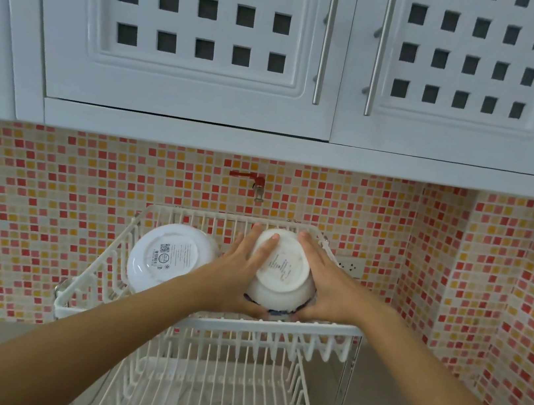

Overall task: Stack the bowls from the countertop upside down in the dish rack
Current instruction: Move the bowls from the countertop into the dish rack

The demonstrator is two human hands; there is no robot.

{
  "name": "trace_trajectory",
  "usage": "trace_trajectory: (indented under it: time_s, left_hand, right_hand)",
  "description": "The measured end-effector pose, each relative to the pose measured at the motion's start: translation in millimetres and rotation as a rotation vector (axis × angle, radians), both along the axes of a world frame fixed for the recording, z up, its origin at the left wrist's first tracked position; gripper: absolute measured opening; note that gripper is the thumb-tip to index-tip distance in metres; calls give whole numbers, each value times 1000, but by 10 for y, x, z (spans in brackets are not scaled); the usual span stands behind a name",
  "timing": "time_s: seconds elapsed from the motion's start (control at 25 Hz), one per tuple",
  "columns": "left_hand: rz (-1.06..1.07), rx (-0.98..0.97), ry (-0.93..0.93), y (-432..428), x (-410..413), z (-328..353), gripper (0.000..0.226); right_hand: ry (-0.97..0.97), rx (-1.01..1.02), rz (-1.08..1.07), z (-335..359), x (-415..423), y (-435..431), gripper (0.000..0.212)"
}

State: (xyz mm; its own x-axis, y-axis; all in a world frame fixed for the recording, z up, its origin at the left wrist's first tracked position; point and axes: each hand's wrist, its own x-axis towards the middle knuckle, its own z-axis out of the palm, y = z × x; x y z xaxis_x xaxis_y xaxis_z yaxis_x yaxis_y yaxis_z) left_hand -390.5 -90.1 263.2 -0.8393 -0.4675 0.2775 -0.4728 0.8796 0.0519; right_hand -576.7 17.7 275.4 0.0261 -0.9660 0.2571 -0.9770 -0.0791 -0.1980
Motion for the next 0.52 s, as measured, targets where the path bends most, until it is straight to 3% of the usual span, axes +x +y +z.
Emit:
trace_trajectory:
  time_s: [0.16, 0.32, 0.4, 0.52]
  left_hand:
    - [32, 126, 126, 185, 101, 187, 106]
    - [144, 12, 351, 67, 547, 399, 70]
    - [271, 35, 312, -72, 838, 433, 70]
    - [371, 167, 82, -214, 1100, 292, 98]
  right_hand:
    - [-24, 16, 29, -12, -48, 13, 133]
    - [-88, 10, -15, -12, 20, -10, 128]
    - [-95, 6, -47, -22, 78, -56, 128]
    - [-117, -11, -68, -45, 104, -88, 129]
